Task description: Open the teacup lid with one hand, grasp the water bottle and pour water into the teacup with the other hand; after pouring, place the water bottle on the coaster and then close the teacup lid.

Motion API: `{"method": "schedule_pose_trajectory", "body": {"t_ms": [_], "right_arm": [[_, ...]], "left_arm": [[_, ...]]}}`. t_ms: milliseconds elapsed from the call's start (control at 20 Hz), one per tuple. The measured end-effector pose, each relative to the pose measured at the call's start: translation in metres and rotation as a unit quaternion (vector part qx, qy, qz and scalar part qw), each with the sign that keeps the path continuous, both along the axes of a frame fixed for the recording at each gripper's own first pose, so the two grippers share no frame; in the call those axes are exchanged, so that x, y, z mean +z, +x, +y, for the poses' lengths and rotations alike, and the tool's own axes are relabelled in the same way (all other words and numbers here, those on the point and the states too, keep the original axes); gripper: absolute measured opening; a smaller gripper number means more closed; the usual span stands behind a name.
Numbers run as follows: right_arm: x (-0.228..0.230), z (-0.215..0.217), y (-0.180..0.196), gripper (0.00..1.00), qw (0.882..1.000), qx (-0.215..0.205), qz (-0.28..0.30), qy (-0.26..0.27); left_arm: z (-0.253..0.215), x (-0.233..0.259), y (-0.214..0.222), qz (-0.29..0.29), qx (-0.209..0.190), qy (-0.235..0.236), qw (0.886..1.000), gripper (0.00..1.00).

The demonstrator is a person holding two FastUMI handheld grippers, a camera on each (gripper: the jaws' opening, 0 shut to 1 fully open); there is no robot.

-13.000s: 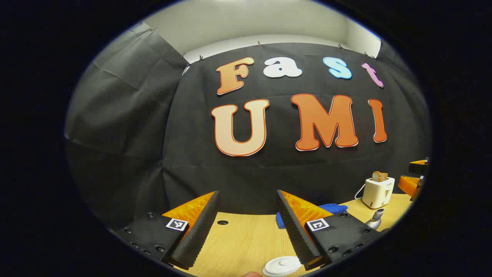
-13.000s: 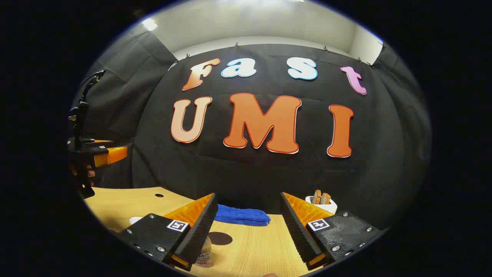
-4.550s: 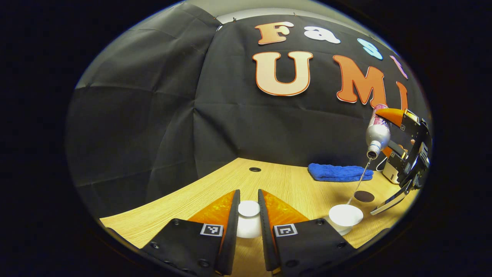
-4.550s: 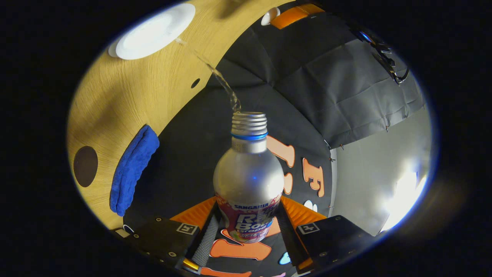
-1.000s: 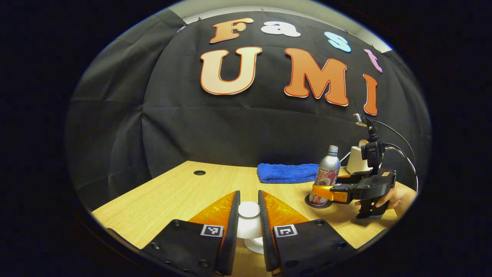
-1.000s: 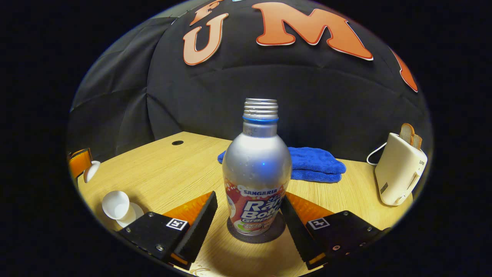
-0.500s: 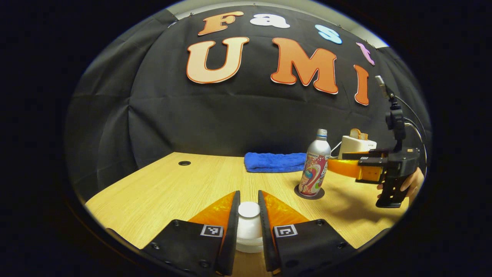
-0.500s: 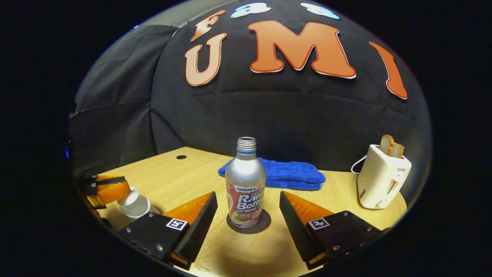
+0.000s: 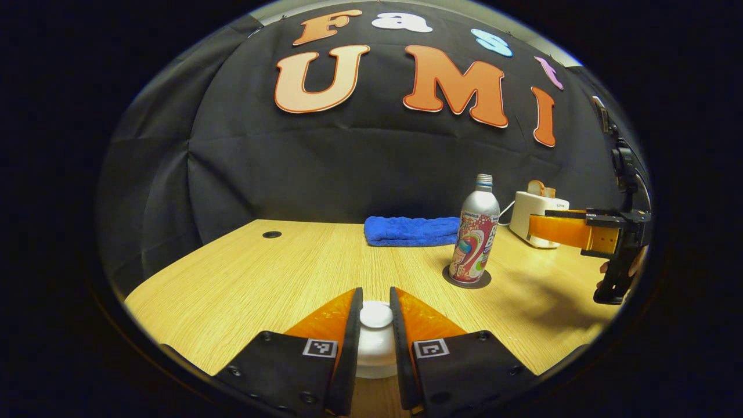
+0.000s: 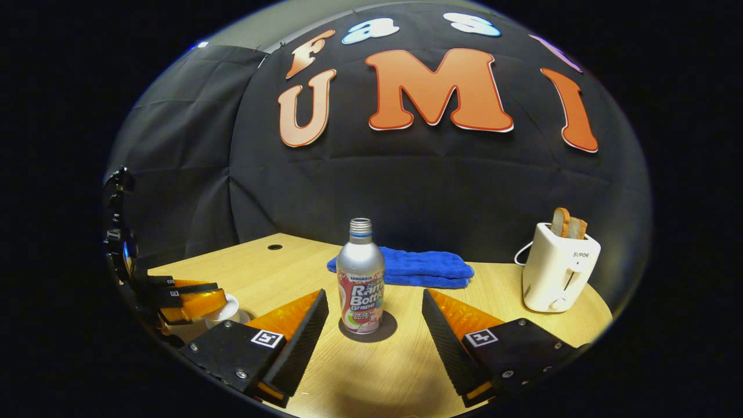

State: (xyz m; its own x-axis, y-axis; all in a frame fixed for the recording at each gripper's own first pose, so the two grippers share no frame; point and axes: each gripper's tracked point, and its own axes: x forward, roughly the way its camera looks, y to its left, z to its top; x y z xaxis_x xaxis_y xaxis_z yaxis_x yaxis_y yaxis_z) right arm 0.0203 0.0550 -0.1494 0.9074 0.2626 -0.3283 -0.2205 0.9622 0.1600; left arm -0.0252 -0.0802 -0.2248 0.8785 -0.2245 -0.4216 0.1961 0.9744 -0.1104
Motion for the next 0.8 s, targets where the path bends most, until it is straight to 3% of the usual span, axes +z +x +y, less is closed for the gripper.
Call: {"method": "schedule_pose_trajectory", "body": {"t_ms": [50, 150, 200, 250, 300, 400, 450, 500, 600, 800], "right_arm": [[-0.001, -0.002, -0.001, 0.98, 1.000, -0.004, 0.002, 0.001], [0.002, -0.006, -0.005, 0.98, 1.000, -0.007, -0.001, 0.006], [0.005, -0.008, -0.006, 0.98, 1.000, -0.011, -0.006, 0.006], [0.009, -0.010, -0.006, 0.98, 1.000, -0.014, -0.012, 0.007], [0.011, -0.013, -0.008, 0.98, 1.000, -0.019, -0.014, 0.007], [0.019, -0.017, -0.010, 0.98, 0.999, -0.030, -0.024, 0.012], [0.024, -0.018, -0.012, 0.98, 0.999, -0.032, -0.033, 0.012], [0.029, -0.018, -0.013, 0.98, 0.998, -0.034, -0.043, 0.007], [0.041, -0.022, -0.017, 0.98, 0.997, -0.040, -0.064, -0.011], [0.069, -0.029, -0.023, 0.98, 0.993, -0.065, -0.097, -0.018]], "left_arm": [[-0.001, 0.001, 0.001, -0.004, -0.001, 0.002, 1.000, 0.30], [0.000, 0.003, 0.002, -0.007, 0.001, 0.003, 1.000, 0.40], [0.001, 0.005, 0.002, -0.011, 0.004, 0.004, 1.000, 0.34], [0.004, 0.011, 0.004, -0.020, 0.009, 0.007, 1.000, 0.36], [0.006, 0.019, 0.007, -0.032, 0.014, 0.011, 0.999, 0.48], [0.009, 0.038, 0.012, -0.060, 0.021, 0.020, 0.998, 0.53], [0.008, 0.051, 0.013, -0.076, 0.022, 0.023, 0.997, 0.66], [0.008, 0.061, 0.015, -0.090, 0.026, 0.025, 0.995, 0.66], [0.001, 0.083, 0.016, -0.112, 0.022, 0.015, 0.993, 0.75], [-0.008, 0.129, 0.018, -0.159, 0.014, 0.002, 0.987, 0.78]]}}
